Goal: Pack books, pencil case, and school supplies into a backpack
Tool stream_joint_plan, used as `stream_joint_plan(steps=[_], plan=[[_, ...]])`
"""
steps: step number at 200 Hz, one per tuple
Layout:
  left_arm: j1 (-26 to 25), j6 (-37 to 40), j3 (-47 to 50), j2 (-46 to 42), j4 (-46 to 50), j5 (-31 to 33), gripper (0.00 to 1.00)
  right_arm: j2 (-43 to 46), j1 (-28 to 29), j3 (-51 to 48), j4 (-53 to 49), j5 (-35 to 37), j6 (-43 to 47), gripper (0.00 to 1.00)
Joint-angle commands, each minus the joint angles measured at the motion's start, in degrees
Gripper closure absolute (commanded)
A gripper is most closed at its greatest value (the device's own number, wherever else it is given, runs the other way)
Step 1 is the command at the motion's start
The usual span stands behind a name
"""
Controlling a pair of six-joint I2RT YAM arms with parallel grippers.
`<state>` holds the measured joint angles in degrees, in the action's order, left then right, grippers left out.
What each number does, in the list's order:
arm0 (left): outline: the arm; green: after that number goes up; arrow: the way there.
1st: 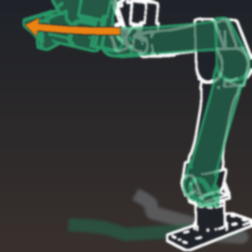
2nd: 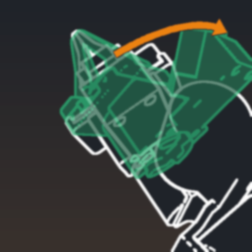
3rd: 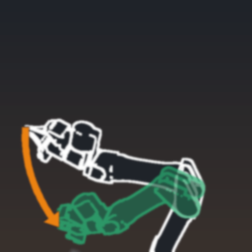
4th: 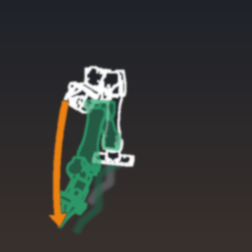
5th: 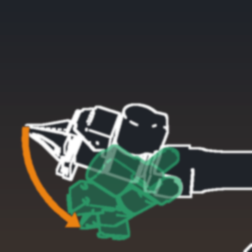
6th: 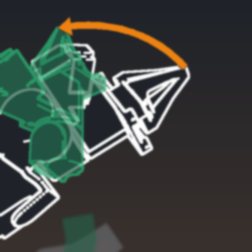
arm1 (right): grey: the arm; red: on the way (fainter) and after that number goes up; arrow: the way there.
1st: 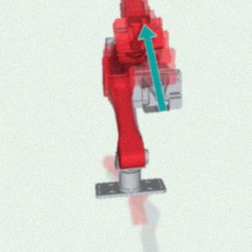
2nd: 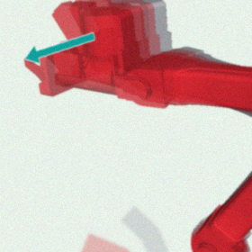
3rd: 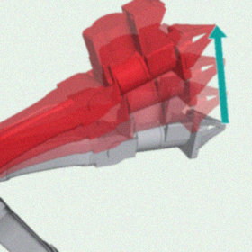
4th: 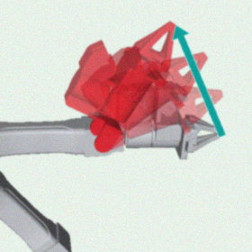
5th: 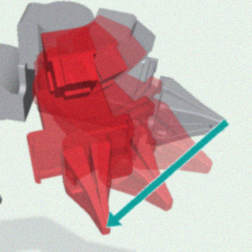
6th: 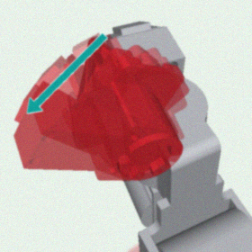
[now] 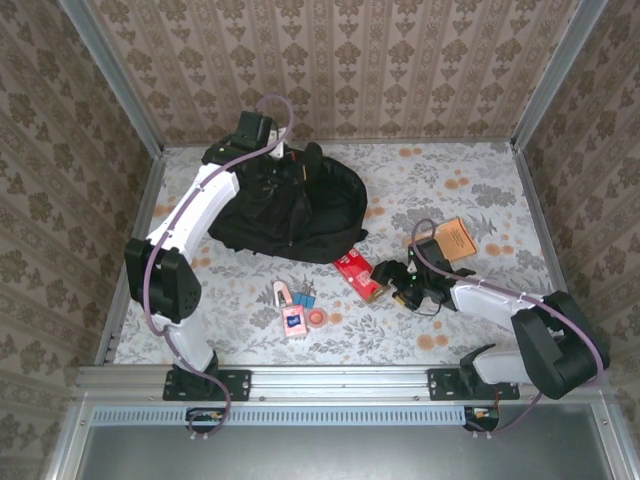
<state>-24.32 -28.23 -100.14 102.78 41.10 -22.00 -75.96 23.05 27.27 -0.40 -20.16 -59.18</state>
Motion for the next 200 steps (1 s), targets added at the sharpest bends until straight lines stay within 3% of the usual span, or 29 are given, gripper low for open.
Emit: stream_joint_plan(steps=[1,60,108,177,200], plan=[[-0.1,1.3,0.3,-1.9,0.5,-0.1,1.00,-3.3,-0.3,-0.5,4.9,-1.2,-1.8,0.18],[-1.1,1.2,1.6,-1.7,-0.1,0.3,1.00,-10.8,-0.4,-1.6,22.9,-8.8,-9.2,0.24],[-1.5,1.2,2.7,-1.4,-0.5,0.8,1.00,-12.2,-0.4,-2.6,36.8,-11.9,-15.3,0.38],[-1.4,1.4,3.9,-2.0,-0.7,1.1,1.00,-10.6,-0.4,-4.4,35.4,-10.7,-13.9,0.52],[-1.4,1.2,4.5,-2.2,-1.2,0.8,1.00,-11.1,-0.1,-4.5,39.3,-11.5,-15.4,0.57]])
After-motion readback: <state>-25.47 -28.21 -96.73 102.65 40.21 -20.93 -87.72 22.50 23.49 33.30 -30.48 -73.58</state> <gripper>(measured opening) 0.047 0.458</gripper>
